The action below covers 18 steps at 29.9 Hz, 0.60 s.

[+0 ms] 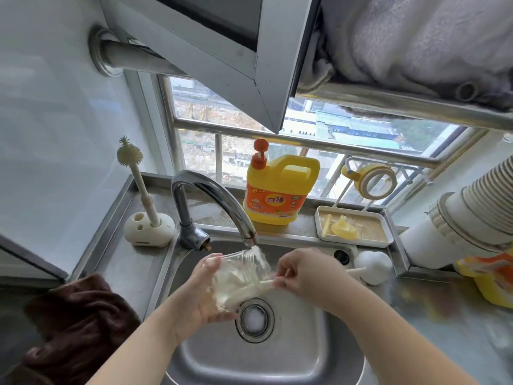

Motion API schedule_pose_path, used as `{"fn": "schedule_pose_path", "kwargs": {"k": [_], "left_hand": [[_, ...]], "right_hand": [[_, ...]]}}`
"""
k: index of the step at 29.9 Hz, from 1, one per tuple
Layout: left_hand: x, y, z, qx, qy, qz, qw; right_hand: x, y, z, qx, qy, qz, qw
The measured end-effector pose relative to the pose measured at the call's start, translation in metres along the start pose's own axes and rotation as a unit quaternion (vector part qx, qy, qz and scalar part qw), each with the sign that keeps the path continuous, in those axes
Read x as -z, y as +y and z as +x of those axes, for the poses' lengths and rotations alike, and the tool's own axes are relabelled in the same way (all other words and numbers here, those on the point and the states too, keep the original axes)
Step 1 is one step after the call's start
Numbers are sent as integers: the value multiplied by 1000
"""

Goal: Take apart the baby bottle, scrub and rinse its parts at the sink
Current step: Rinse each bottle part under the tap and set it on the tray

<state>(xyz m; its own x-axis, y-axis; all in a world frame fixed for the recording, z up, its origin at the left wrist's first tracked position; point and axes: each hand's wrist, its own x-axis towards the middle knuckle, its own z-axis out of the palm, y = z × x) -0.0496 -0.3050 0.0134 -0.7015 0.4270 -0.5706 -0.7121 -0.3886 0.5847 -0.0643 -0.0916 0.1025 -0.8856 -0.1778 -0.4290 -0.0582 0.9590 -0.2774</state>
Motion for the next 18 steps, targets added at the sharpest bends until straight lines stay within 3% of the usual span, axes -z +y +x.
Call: {"fn": "schedule_pose_path", "kwargs": {"k": [3,6,12,18], "left_hand": [[1,-1,-2,-35,13,25,999],[-6,-1,0,-43,17,56,997],[-1,2,0,-56,24,50,997],[3,-1,2,-58,45,60,996]], "right_hand": [[14,11,-1,-18,69,-43,997],[6,-2,0,31,135,-84,987],[15,9,-1,-6,118,-73,990],[15,10,2,-27,33,-79,996]]}}
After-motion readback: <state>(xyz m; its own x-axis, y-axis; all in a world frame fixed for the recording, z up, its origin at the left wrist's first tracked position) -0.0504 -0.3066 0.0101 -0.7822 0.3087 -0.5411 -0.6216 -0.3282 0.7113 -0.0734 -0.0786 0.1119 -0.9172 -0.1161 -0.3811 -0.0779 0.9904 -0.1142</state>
